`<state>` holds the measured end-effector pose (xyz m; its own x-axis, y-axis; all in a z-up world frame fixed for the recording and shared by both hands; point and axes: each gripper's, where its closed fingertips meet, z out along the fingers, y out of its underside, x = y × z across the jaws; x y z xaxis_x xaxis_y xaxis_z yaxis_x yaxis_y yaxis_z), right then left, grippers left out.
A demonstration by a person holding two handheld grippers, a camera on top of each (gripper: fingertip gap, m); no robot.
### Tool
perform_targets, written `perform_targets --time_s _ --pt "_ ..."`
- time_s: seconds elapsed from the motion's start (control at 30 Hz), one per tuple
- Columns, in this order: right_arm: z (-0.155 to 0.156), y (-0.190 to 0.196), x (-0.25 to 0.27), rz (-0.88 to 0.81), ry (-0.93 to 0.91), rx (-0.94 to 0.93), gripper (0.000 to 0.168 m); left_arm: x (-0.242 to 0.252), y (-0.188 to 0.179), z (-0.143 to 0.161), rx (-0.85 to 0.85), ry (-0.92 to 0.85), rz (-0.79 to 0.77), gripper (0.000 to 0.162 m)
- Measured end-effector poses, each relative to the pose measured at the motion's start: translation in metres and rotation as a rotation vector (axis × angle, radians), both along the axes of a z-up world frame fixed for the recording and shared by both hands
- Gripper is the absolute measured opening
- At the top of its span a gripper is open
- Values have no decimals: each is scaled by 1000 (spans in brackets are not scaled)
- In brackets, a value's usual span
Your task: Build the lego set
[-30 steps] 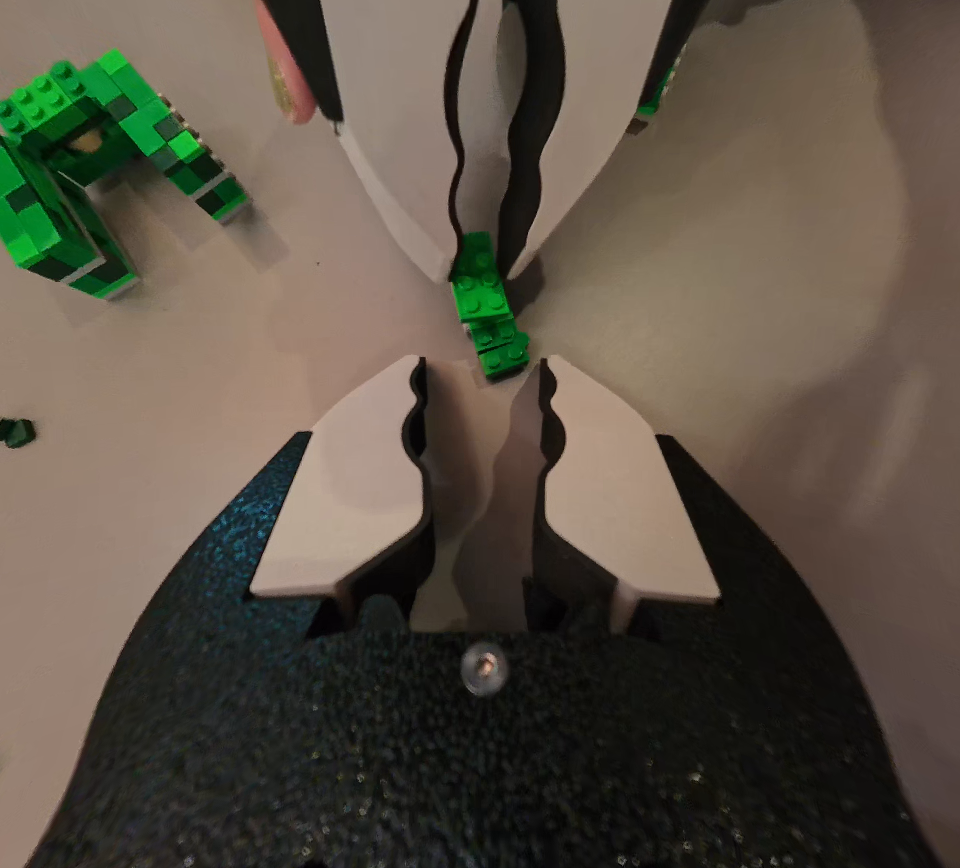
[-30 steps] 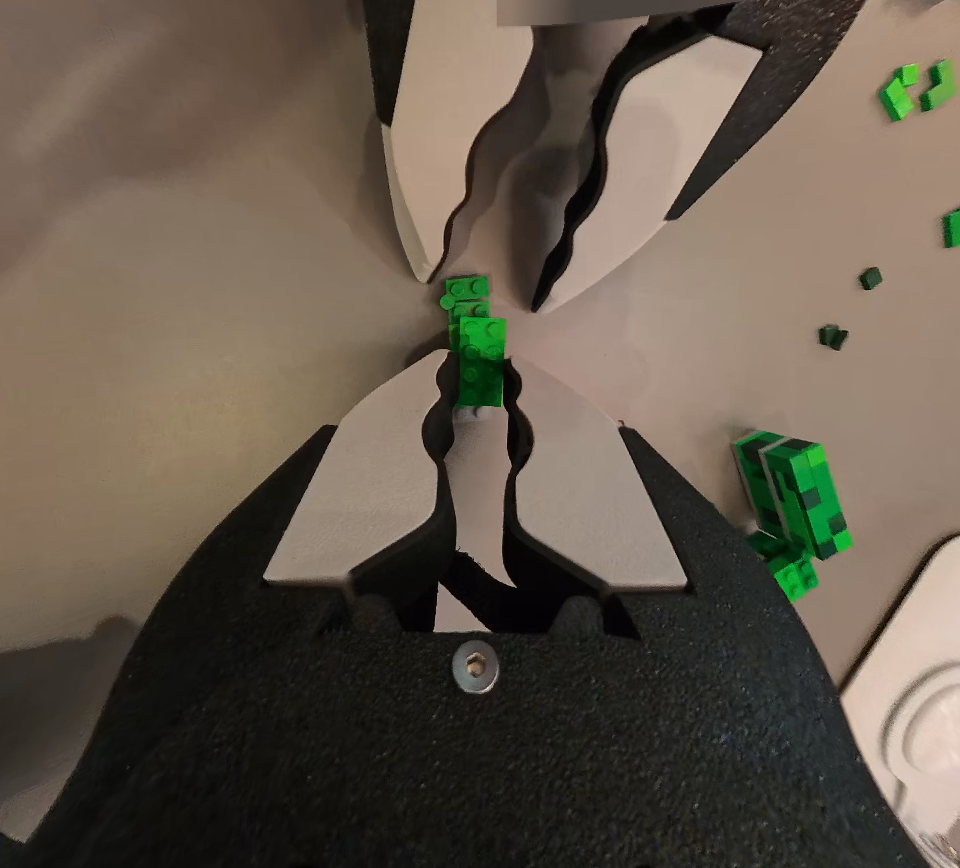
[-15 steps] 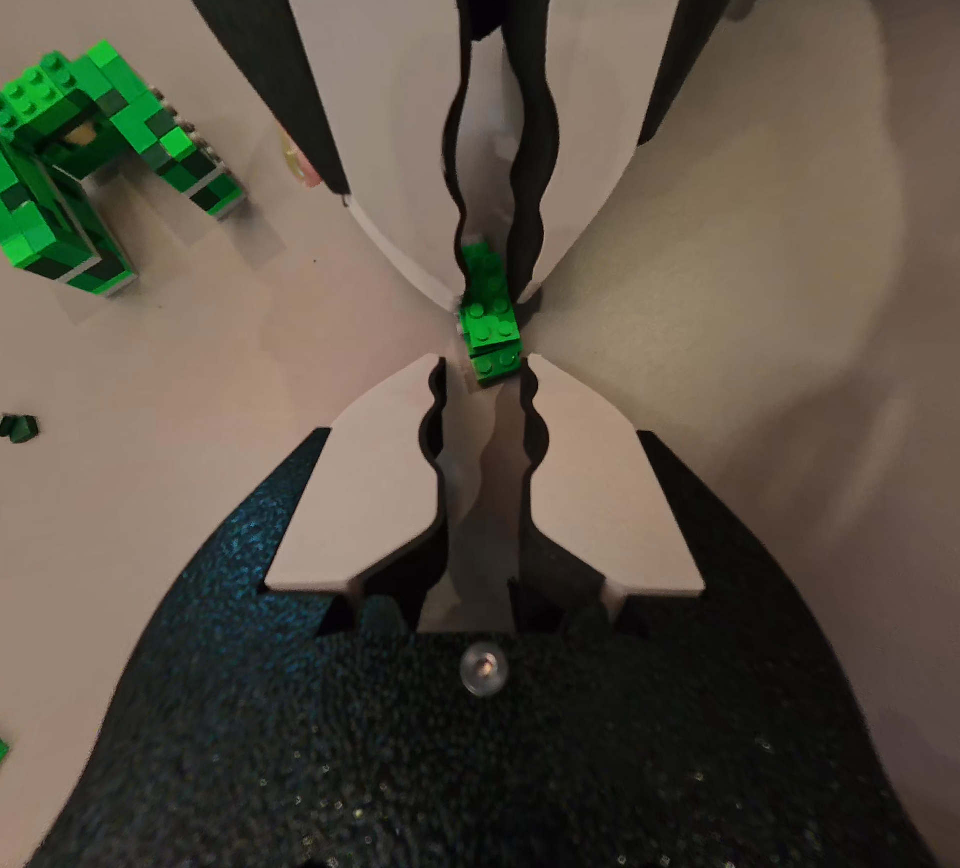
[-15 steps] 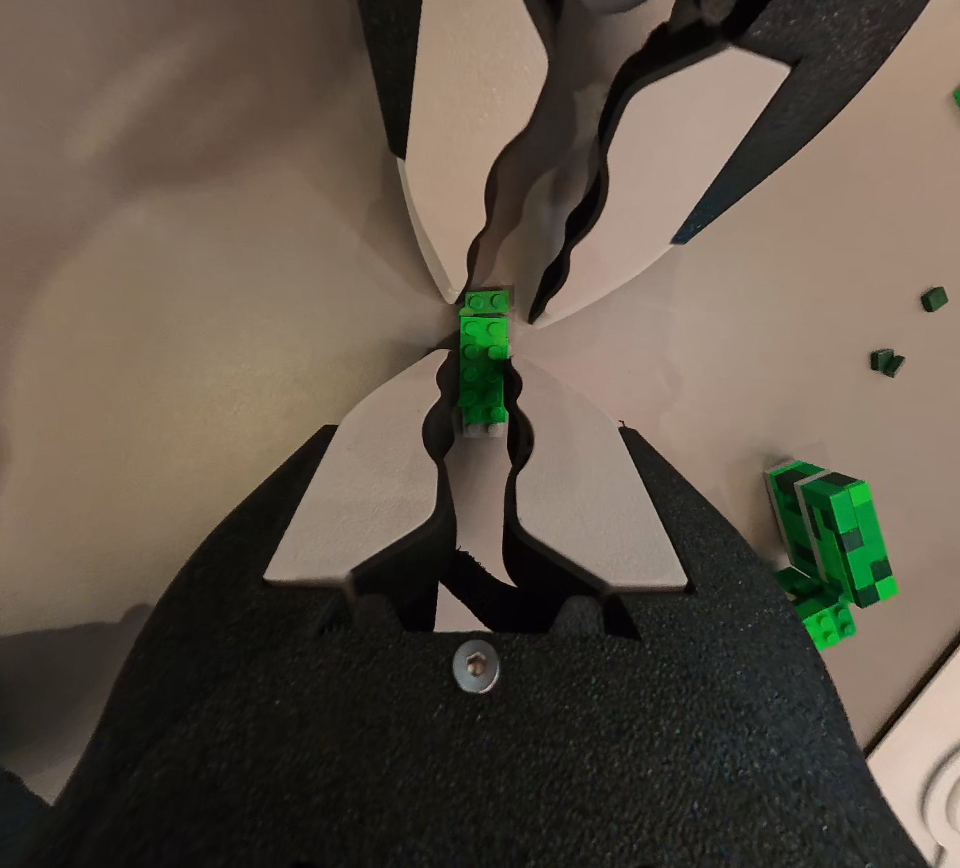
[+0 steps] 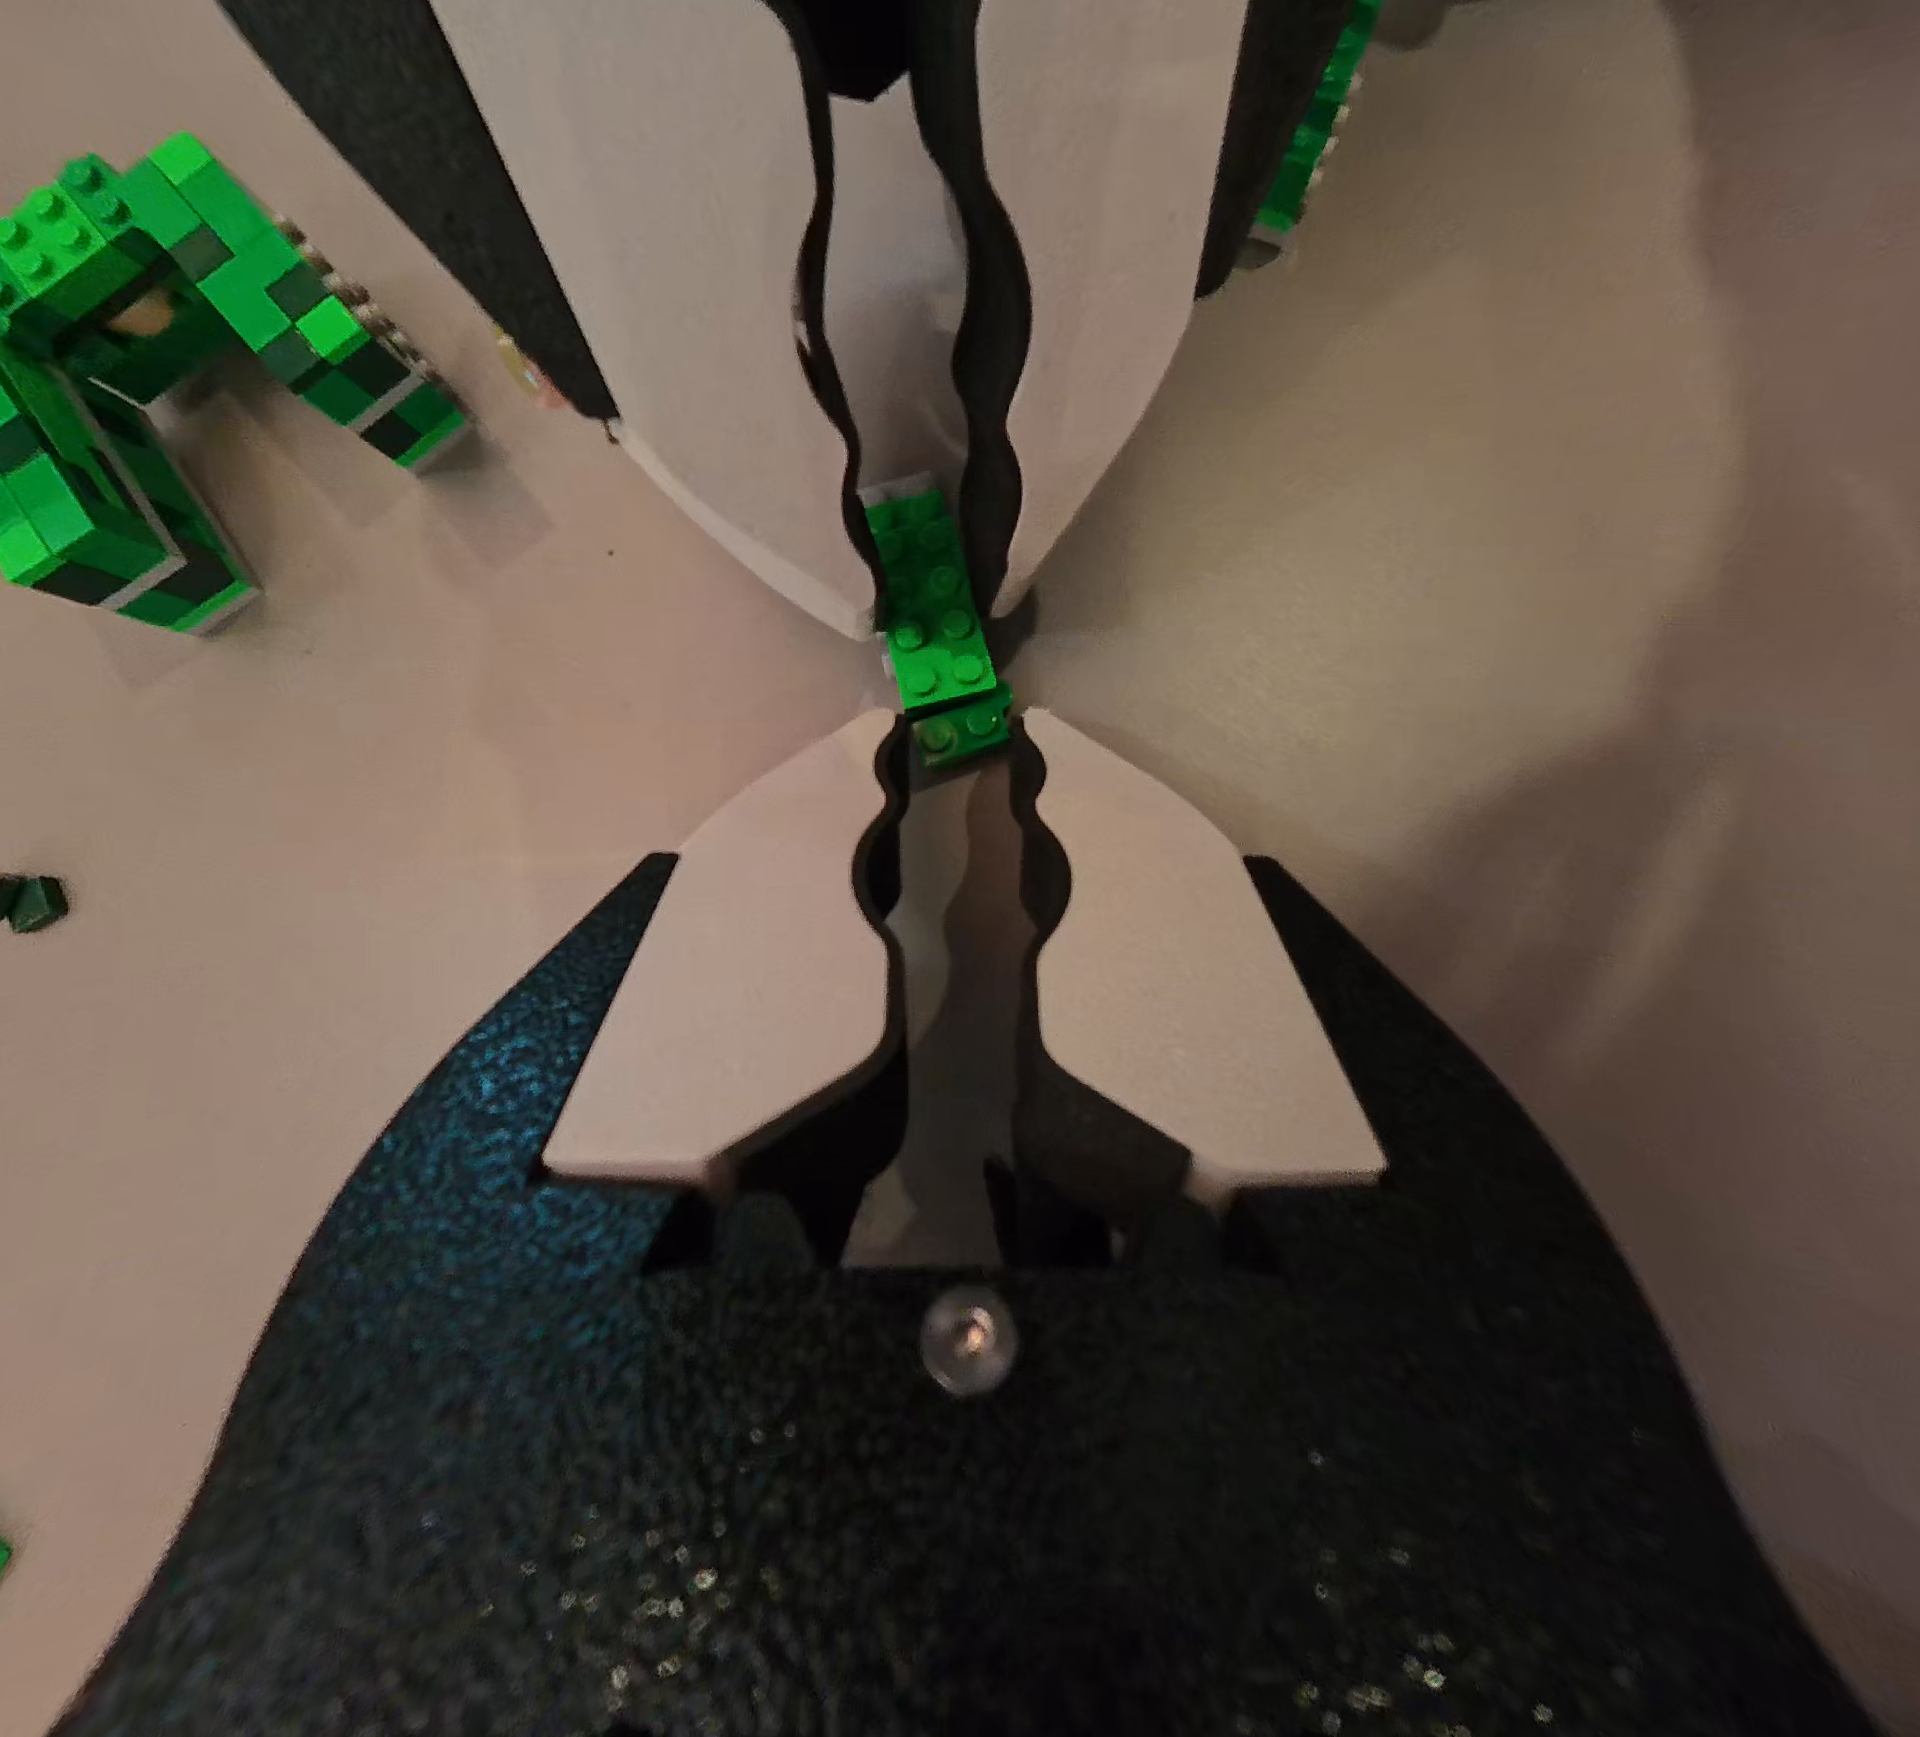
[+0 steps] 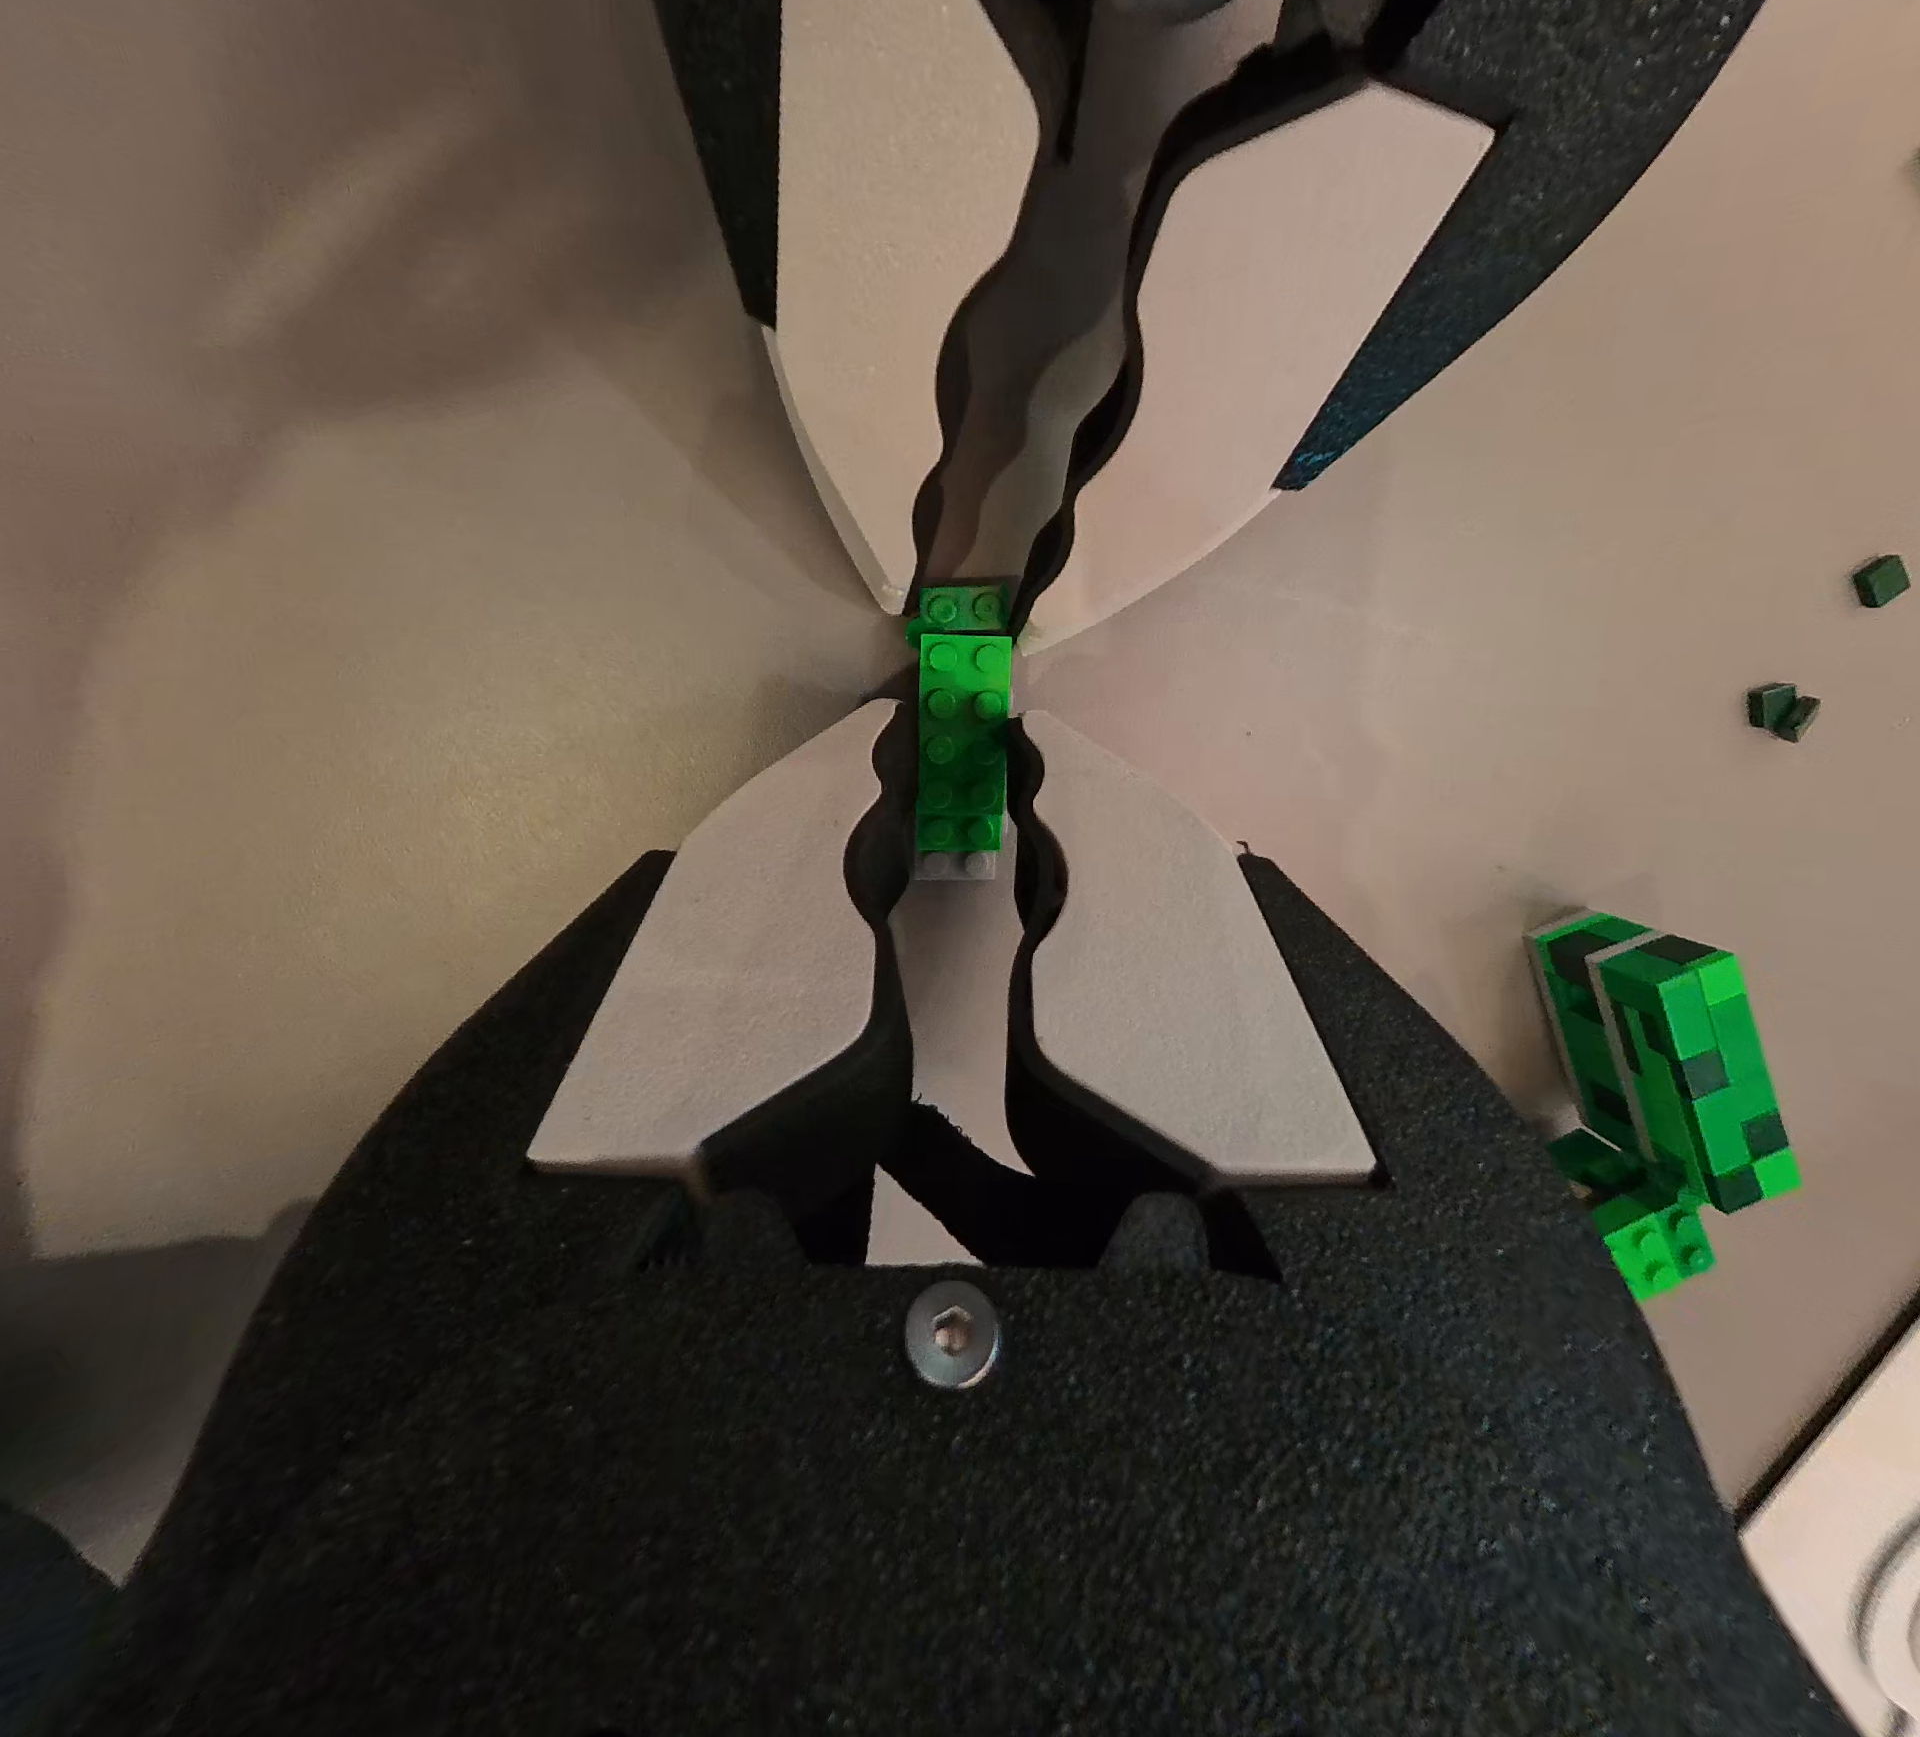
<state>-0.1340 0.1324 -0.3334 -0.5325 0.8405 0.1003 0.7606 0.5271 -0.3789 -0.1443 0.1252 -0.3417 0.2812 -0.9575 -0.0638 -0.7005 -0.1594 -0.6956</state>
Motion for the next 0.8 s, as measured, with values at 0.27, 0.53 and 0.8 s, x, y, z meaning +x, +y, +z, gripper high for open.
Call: perform_targets --time_s 0.27,0.53,0.8 --pt "-1 0 0 -3 0 -14 18 1 0 0 -18 -30 -1 17" --pt "0 1 0 -13 6 -23 18 1 0 0 -17 -33 -4 17" --pt "3 5 3 -30 15 -19 18 2 0 0 -31 -49 -2 17"
